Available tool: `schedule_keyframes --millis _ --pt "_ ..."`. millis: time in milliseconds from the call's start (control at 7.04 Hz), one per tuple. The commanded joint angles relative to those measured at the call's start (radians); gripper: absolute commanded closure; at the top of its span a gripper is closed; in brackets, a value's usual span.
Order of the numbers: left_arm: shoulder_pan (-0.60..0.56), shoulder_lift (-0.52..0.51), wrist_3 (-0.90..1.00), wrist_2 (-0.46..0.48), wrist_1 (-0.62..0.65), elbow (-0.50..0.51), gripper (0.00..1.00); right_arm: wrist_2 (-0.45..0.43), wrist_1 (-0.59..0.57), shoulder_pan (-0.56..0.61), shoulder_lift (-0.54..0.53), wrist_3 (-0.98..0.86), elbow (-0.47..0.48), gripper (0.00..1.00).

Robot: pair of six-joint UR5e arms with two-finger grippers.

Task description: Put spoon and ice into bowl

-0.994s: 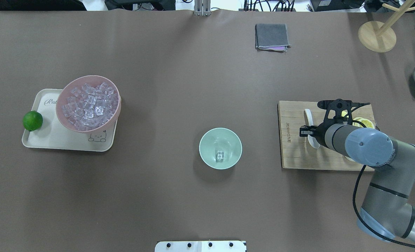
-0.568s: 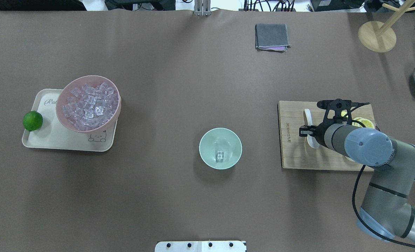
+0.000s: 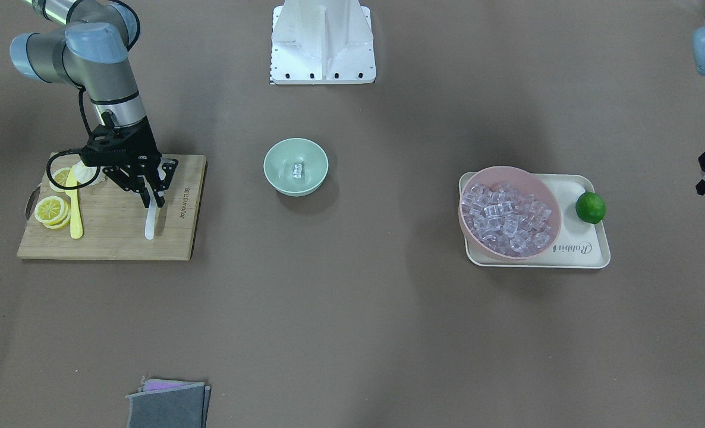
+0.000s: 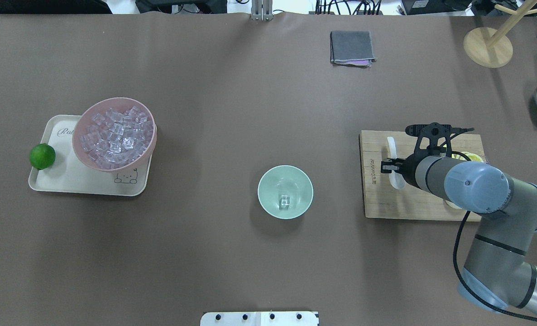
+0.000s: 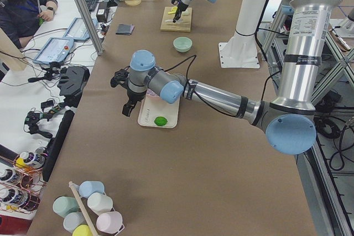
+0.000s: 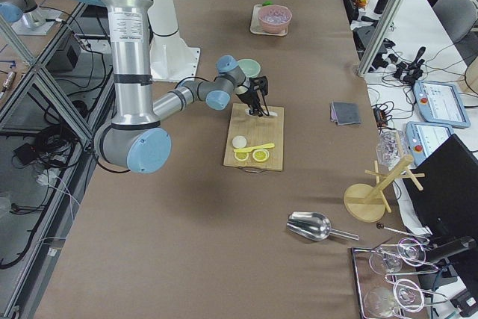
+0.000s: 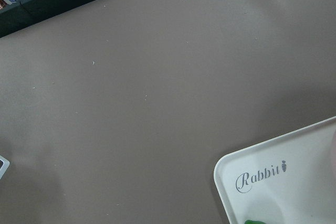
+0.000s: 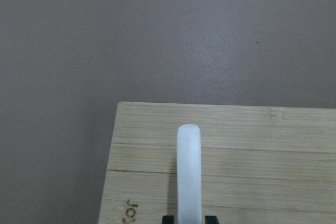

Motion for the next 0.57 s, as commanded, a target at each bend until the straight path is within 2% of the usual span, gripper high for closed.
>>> schedule_keyframes --millis 0,142,426 --pt "0.001 0.0 -0.002 0.0 0.0 0.001 0.02 0.001 -0.283 -0.004 0.142 0.124 0.08 1.0" --pt "0.001 0.0 -0.002 0.0 0.0 0.001 0.02 0.001 -0.399 -0.01 0.228 0.201 0.085 1.0" --pt "0.002 -0.001 -0.002 0.002 0.0 0.004 0.02 -0.005 -0.533 -0.049 0.338 0.317 0.085 1.0"
